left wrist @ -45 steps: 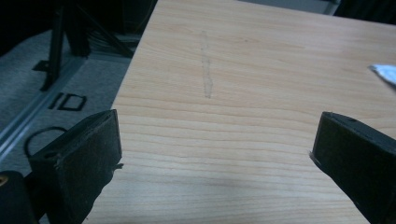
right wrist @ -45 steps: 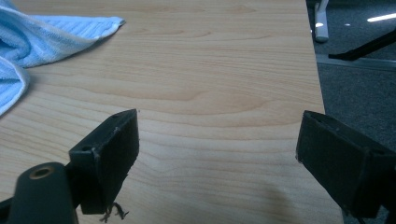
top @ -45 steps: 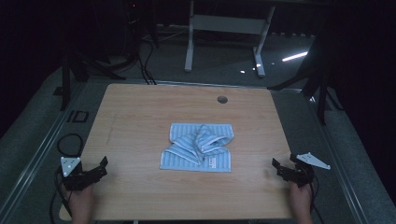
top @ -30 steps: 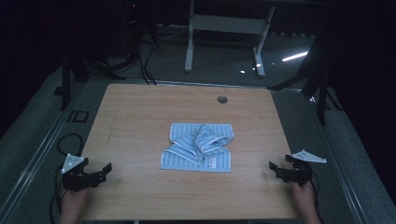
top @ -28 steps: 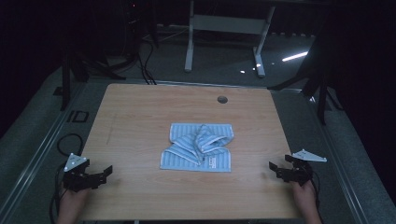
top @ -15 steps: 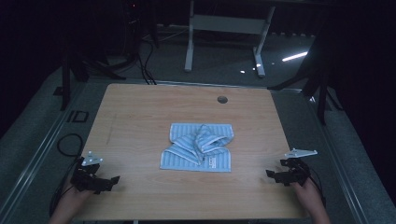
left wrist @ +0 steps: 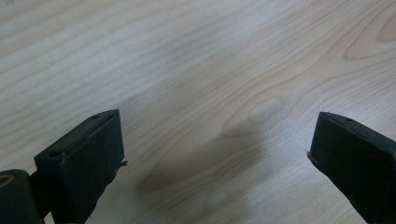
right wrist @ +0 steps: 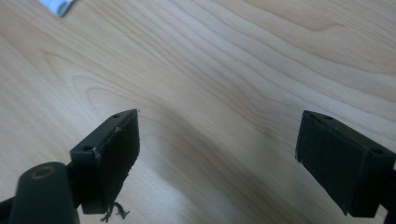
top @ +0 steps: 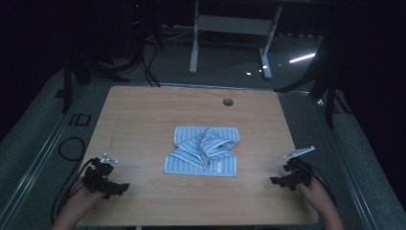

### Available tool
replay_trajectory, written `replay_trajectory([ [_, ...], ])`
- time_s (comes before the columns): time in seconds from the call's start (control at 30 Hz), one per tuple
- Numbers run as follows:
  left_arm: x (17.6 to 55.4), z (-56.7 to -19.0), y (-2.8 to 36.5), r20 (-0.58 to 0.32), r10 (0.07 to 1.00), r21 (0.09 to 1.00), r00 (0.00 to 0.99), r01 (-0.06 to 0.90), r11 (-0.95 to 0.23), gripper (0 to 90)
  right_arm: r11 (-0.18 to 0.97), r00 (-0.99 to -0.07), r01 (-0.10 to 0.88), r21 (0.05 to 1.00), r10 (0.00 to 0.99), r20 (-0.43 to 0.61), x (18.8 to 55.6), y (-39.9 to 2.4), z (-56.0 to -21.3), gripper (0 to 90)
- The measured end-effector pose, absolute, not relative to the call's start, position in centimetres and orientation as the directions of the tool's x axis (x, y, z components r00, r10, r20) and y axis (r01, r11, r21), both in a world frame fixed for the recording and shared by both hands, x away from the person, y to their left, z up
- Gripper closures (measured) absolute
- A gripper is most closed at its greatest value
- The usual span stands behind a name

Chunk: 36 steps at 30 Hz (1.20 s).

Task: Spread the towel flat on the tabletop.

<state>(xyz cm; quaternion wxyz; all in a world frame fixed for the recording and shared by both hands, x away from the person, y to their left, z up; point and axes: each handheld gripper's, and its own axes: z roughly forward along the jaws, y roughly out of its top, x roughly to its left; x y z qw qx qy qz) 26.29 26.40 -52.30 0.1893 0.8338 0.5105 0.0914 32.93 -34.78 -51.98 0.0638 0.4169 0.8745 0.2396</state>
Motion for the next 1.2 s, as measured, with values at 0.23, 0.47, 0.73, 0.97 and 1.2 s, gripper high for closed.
replay_trajectory([
  [0.23,27.1,-52.6,24.8,-0.024,0.866,0.362,0.5,0.812,-0.458,2.7,0.57,-0.68,0.671,0.474,0.728,0.088,33.2,-33.4,-51.5,12.3],
  [0.47,28.1,-52.7,22.7,-0.014,0.842,0.369,0.54,0.785,-0.498,4.6,0.612,-0.708,0.645,0.457,0.704,0.055,33.7,-32.0,-51.0,17.0],
  [0.73,29.1,-53.1,20.0,-0.015,0.813,0.358,0.582,0.762,-0.539,5.8,0.661,-0.743,0.598,0.454,0.669,0.005,34.3,-30.6,-50.7,27.8],
  [0.97,30.0,-53.1,18.2,-0.023,0.789,0.364,0.614,0.74,-0.565,5.9,0.689,-0.766,0.583,0.43,0.643,0.007,34.8,-29.4,-50.6,34.5],
  [1.2,30.7,-52.9,16.4,-0.014,0.763,0.375,0.646,0.711,-0.595,13.5,0.725,-0.798,0.546,0.42,0.602,-0.002,34.9,-27.7,-50.6,42.5],
])
